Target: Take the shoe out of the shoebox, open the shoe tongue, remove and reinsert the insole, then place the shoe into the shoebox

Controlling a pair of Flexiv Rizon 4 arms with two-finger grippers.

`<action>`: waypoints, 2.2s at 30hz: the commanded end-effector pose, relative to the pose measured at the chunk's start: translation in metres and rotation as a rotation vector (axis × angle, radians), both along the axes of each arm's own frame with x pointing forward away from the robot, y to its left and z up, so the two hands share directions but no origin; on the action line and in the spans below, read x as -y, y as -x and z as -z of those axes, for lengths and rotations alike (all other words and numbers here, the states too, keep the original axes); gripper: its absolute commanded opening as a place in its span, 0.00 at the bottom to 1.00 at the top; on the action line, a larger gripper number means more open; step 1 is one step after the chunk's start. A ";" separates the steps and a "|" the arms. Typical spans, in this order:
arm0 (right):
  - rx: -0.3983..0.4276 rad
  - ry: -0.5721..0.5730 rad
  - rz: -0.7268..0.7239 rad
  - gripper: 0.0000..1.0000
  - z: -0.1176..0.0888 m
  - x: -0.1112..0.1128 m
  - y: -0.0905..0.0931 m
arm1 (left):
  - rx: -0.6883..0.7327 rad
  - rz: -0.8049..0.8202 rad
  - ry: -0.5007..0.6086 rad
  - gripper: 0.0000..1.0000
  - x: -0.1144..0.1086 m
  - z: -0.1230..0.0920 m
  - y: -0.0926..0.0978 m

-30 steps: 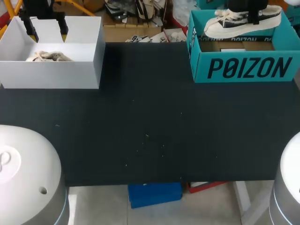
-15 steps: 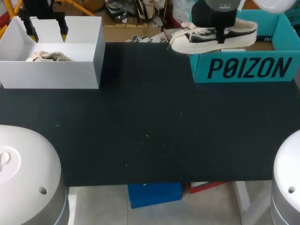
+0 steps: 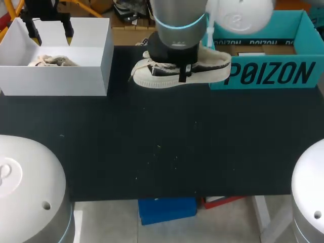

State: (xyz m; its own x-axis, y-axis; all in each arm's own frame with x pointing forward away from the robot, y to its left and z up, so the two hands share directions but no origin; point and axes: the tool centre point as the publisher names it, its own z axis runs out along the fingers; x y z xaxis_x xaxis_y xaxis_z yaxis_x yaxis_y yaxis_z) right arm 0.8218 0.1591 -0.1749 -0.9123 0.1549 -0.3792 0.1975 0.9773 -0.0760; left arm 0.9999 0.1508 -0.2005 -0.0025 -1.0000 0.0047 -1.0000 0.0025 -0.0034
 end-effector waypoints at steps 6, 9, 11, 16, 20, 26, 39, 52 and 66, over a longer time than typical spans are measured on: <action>0.000 0.061 0.044 0.00 0.062 -0.059 0.017 | -0.002 -0.001 -0.002 1.00 0.000 0.000 0.000; 0.002 0.043 0.040 0.00 0.077 -0.067 0.018 | -0.002 -0.001 -0.002 1.00 0.000 0.000 0.000; 0.018 0.019 0.030 0.00 0.085 -0.072 0.017 | -0.002 -0.001 -0.002 1.00 0.000 0.000 0.000; 0.030 -0.018 -0.006 0.00 0.112 -0.082 0.014 | -0.002 -0.001 -0.002 1.00 0.000 0.000 0.000; 0.032 -0.058 -0.029 0.00 0.132 -0.087 0.015 | -0.002 -0.001 -0.002 1.00 0.000 0.000 0.000; 0.028 -0.100 -0.057 0.00 0.158 -0.086 0.018 | -0.002 -0.001 -0.002 1.00 0.000 0.000 0.000; -0.024 -0.190 -0.103 0.00 0.204 -0.080 0.029 | -0.002 -0.001 -0.002 1.00 0.000 0.000 0.000; -0.077 -0.220 -0.121 0.00 0.228 -0.083 0.030 | -0.002 -0.001 -0.002 1.00 0.000 0.000 0.000; -0.105 -0.193 -0.093 1.00 0.206 -0.079 0.033 | -0.002 -0.001 -0.002 1.00 0.000 0.000 0.000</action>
State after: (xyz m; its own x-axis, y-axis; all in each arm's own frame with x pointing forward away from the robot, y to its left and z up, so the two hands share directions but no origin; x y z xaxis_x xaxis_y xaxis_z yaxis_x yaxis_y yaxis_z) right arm 0.7914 0.2411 -0.3991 -0.9574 0.1277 -0.2591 0.1005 0.9882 0.1157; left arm 0.9999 0.1508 -0.2005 -0.0026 -1.0000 0.0047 -1.0000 0.0026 -0.0034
